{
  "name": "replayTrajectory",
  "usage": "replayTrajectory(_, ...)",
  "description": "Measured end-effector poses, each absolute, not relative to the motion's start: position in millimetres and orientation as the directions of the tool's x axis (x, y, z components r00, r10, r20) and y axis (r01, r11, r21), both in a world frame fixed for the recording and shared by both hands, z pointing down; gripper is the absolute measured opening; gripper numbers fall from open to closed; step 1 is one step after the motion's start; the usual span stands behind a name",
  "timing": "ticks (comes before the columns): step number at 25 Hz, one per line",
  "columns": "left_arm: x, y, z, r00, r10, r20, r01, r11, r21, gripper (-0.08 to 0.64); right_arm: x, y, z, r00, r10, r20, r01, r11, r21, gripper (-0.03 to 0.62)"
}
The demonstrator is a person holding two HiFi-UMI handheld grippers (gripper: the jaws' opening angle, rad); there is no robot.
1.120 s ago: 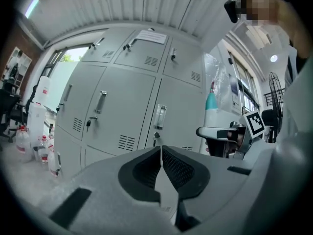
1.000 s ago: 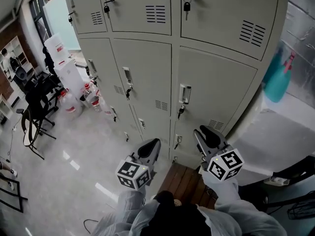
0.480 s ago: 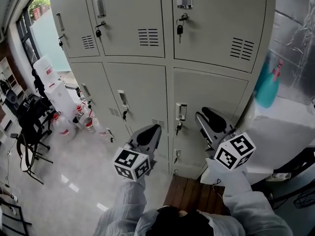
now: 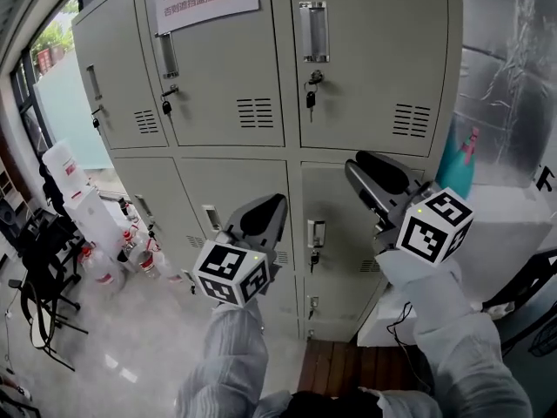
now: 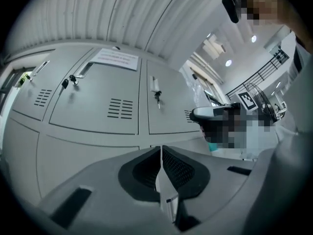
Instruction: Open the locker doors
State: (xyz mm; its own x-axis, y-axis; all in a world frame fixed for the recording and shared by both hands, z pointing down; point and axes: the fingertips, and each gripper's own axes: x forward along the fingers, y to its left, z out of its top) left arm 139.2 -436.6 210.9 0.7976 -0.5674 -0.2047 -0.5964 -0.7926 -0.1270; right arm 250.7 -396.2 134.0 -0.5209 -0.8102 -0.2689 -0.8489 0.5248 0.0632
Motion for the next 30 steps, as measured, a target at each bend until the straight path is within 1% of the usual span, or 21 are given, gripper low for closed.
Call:
replayTrajectory(4, 139, -449, 167, 0.787, -0.552, -0.273, -0.603, -0.783, -0.155, 0.017, 253, -402, 80, -0.507, -0.797, -0.329, -0.852, 0.52, 0.055, 0.095)
replayTrajectory(10, 134, -467, 102, 0.763, -0.53, -0.37, -0.618, -0.766, -0.176, 0.017, 246, -426, 23, -0.486, -0.808, -0.333, -0.869, 0.489, 0.083, 0.095)
replayTrajectory(14, 135, -477, 67, 0.761, -0.516, -0.394, -0.619, -0.759, -0.201, 0.017, 235, -439, -7, -0.486, -0.808, -0.334, -0.871, 0.479, 0.11, 0.095)
replayTrajectory(21, 121, -493, 22, 0.731, -0.517, -0.446, -0.64, -0.746, -0.185, 0.017, 225, -467, -35, -0.404, -0.854, -0.327, -0.912, 0.403, 0.075, 0.095)
replayTrajectory(30, 113, -503, 3, 0.741, -0.504, -0.444, -0.638, -0.733, -0.234, 0.017, 224, -487, -53, -0.304, -0.891, -0.336, -0.952, 0.295, 0.079, 0.095)
